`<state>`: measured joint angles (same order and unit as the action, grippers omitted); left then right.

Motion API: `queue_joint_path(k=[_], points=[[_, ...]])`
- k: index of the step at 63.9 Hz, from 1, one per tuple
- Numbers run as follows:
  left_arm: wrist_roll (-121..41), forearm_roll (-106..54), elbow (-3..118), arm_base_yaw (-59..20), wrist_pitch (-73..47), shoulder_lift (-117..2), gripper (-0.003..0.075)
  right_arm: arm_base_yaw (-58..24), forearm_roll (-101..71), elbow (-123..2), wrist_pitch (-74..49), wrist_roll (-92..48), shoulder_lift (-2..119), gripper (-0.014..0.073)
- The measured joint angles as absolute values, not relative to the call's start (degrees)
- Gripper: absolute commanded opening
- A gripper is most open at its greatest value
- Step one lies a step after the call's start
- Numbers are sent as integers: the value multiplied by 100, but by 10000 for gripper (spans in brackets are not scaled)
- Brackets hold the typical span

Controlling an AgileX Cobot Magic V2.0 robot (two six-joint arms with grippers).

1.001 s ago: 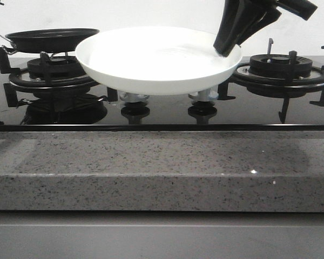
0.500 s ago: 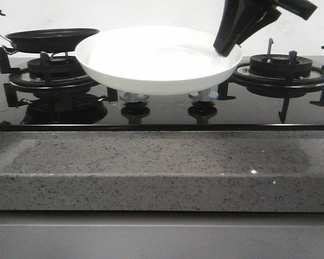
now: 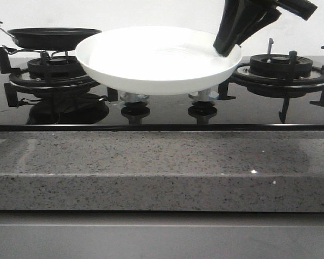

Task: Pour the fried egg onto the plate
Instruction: 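Grasp the pan handle with the left gripper and lift the pan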

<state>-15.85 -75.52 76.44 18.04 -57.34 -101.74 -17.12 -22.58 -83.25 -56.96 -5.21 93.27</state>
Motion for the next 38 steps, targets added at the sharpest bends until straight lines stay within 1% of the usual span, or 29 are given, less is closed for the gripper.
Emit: queue_joint_path(k=[7,23,38], points=[[-1766,-7560,7667,1804,-5867,-10174,-20,-1712,-2258,-8325,-5692,-522,9327,-59],[-1974,-7499,7795,1804,-6091,-10114,-19,-1712,-2258,-8325,-5692,-522,9327,-59],[-2197,-7354,7795,1804,-6078,-9640,-19,-1712,-2258,-8325,-5692,-522,9327,-59]])
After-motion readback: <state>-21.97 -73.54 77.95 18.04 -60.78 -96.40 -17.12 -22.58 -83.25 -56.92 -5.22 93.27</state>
